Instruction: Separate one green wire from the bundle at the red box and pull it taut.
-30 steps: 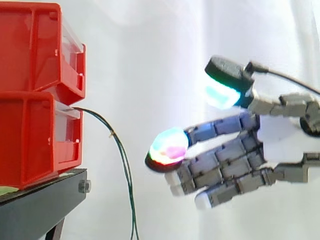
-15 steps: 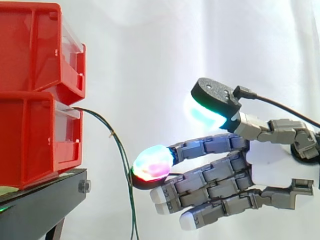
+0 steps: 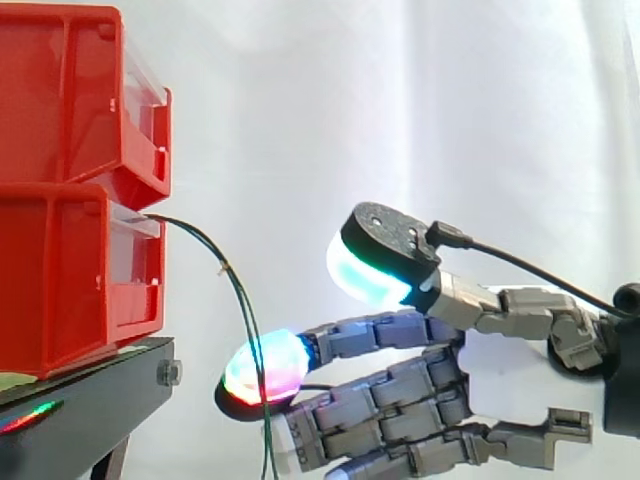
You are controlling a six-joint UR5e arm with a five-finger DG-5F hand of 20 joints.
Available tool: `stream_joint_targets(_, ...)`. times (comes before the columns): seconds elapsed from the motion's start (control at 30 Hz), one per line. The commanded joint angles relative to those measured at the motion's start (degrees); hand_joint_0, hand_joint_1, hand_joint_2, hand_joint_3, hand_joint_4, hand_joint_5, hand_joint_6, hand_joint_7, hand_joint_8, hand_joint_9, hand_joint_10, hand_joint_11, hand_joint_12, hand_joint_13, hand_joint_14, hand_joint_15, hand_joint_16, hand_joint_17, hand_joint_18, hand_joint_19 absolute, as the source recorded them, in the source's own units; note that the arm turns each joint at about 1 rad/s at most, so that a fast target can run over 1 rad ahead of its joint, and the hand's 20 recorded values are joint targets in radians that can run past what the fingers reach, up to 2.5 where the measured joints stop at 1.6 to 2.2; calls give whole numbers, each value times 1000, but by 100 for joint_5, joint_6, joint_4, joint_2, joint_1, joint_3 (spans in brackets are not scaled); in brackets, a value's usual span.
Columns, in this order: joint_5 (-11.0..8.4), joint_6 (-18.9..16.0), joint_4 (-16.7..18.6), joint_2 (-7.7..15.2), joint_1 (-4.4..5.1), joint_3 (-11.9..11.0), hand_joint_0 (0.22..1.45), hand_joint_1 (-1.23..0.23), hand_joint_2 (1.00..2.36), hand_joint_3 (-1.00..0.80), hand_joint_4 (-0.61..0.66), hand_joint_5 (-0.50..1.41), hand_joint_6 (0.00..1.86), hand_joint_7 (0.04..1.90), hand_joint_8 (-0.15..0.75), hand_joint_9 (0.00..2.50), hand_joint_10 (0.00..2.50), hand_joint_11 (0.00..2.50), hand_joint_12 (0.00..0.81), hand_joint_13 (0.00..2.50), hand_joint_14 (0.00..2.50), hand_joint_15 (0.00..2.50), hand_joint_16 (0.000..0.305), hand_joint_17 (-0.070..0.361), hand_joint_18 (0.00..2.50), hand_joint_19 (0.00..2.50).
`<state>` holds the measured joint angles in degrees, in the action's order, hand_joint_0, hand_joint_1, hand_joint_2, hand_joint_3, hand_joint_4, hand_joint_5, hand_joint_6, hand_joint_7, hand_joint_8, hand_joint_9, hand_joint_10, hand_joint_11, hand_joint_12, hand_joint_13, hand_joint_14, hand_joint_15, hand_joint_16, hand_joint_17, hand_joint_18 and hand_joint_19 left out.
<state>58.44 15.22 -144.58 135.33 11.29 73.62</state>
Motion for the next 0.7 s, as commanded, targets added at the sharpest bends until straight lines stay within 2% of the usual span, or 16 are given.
stream_joint_targets(0.0,9,87,-44,19,-4,-137,451,-559,1000,-500,231,-239,502,760,302,531,5,186,411,562,8,229,59,133,533,342)
stream_joint_targets(0.23,9,166,18,19,32,-163,454,-558,1000,-500,247,-230,502,761,305,585,5,209,410,634,9,266,59,134,594,359)
stream_joint_targets(0.33,9,183,35,28,76,-155,456,-557,1000,-500,250,-225,502,769,308,627,6,212,407,665,9,277,59,133,607,368)
stream_joint_targets(0.4,9,218,53,54,155,-163,458,-559,1000,-500,252,-223,502,771,308,649,6,226,407,682,10,283,59,133,617,366)
stream_joint_targets(0.53,-8,192,123,54,243,-163,463,-560,1000,-500,258,-217,502,768,307,696,7,254,405,702,10,289,58,132,637,381)
stream_joint_targets(0.67,-8,157,141,54,278,-163,471,-561,1000,-500,257,-215,502,769,304,735,8,272,397,717,12,293,58,130,645,374)
